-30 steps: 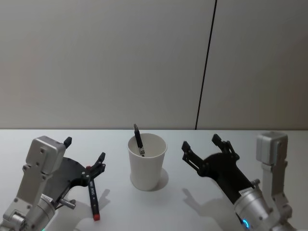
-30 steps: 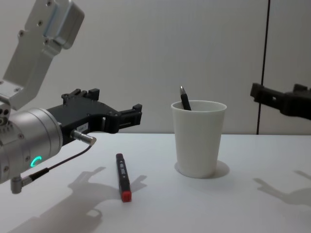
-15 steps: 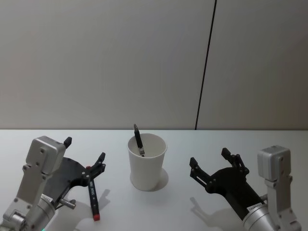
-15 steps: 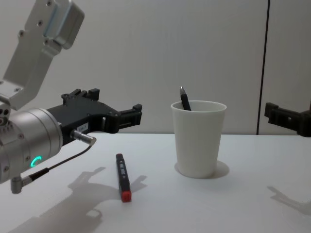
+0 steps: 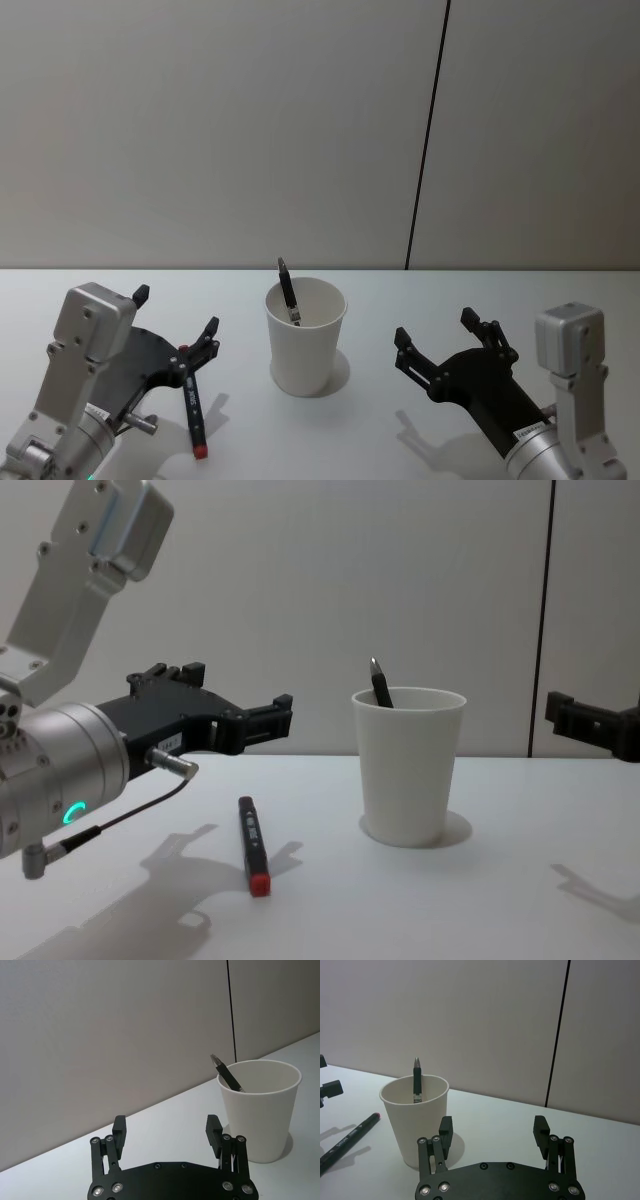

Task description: Place the pen into the pen holder.

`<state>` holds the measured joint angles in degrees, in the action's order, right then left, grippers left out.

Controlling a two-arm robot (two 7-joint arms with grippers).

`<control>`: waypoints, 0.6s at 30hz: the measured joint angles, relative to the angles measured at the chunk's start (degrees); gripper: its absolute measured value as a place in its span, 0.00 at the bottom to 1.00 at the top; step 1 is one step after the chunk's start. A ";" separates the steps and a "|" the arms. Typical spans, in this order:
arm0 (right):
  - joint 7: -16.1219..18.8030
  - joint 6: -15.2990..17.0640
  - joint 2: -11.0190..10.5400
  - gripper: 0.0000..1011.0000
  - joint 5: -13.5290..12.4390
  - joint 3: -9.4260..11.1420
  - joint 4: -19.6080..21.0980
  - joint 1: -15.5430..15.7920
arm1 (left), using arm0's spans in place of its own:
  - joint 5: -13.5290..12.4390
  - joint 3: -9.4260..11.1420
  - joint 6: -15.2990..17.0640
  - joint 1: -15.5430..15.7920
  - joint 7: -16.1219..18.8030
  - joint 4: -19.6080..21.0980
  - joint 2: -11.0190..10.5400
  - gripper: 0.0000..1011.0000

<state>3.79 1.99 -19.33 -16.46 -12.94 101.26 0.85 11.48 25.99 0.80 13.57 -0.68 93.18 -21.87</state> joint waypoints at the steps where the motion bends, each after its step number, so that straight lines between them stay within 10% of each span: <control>1: 0.00 0.00 0.00 0.99 0.00 0.00 0.00 0.00 | 0.00 -0.02 0.02 -0.01 -0.02 0.02 0.01 0.99; 18: 0.01 -0.04 0.00 0.99 0.00 0.01 -0.03 -0.01 | 2.95 -1.58 5.02 -1.65 -1.99 2.89 -0.42 0.99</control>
<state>3.81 1.95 -19.33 -16.46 -12.93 101.23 0.84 14.43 24.41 5.83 11.92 -2.67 96.07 -22.29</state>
